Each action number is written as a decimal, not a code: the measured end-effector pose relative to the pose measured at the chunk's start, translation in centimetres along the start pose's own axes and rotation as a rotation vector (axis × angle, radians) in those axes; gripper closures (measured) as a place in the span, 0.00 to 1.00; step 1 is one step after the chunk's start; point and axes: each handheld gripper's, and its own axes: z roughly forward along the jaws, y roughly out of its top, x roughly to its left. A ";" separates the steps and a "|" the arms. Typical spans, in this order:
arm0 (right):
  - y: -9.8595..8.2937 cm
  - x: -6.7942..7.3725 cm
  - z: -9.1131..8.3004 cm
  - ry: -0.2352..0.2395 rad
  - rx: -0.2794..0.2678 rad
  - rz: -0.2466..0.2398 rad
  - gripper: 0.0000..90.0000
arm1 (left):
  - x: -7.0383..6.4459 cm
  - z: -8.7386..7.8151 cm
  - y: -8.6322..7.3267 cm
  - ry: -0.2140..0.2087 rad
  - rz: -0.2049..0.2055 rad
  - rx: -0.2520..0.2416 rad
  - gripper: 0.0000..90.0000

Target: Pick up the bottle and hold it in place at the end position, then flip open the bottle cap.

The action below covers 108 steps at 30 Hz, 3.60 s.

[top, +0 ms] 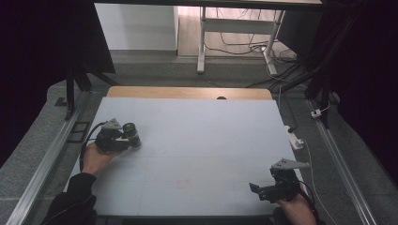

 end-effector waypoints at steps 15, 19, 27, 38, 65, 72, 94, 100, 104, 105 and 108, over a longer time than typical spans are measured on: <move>0.0 0.0 0.0 0.000 0.001 0.005 0.00 | -3.2 0.0 3.8 -0.006 0.027 -0.026 0.60; 0.0 0.0 0.0 0.003 0.002 0.011 0.00 | -4.1 0.2 5.0 -0.020 0.016 -0.034 0.60; 0.0 0.0 0.0 0.002 0.000 0.012 0.00 | -6.2 1.4 7.4 -0.039 0.044 -0.022 0.60; 0.0 0.0 0.0 0.005 0.000 0.008 0.00 | -8.6 4.1 10.3 -0.052 0.073 -0.028 0.60; 0.0 0.0 0.0 0.009 0.002 -0.006 0.00 | -11.9 10.7 11.0 -0.069 0.086 0.024 0.60; 0.0 0.0 0.0 0.009 0.003 -0.017 0.00 | -12.1 11.3 10.5 -0.068 0.090 0.035 0.60; 0.0 0.2 -0.1 0.007 -0.008 -0.023 0.00 | -12.5 12.0 9.6 -0.055 0.117 0.047 0.59; 0.0 0.3 -0.3 -0.002 -0.024 -0.023 0.00 | -12.5 12.0 9.5 -0.058 0.117 0.039 0.59; -0.1 0.3 -0.4 -0.001 -0.041 -0.024 0.00 | -12.5 12.0 9.5 -0.057 0.116 0.037 0.59; -0.1 0.3 -0.4 -0.001 -0.041 -0.024 0.00 | -12.5 12.0 9.4 -0.057 0.117 0.037 0.59; 0.1 0.6 -0.4 0.013 -0.053 -0.032 0.00 | -12.5 12.1 9.4 -0.055 0.116 0.033 0.60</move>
